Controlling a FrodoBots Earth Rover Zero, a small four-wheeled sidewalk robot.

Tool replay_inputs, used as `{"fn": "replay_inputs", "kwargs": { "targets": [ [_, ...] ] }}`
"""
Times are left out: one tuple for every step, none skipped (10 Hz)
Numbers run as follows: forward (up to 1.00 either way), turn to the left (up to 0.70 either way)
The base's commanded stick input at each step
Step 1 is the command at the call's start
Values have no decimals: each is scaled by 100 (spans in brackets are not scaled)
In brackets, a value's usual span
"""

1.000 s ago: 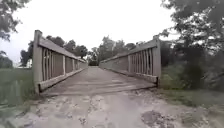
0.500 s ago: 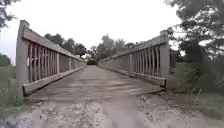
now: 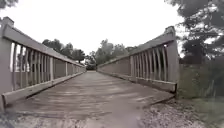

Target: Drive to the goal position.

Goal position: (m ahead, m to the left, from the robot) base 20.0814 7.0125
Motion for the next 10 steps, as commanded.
{"fn": "replay_inputs", "kwargs": {
  "targets": [
    [70,0],
    [70,0],
    [70,0],
    [70,0],
    [70,0],
    [70,0],
    [70,0],
    [70,0],
    [70,0],
    [70,0]
  ]
}}
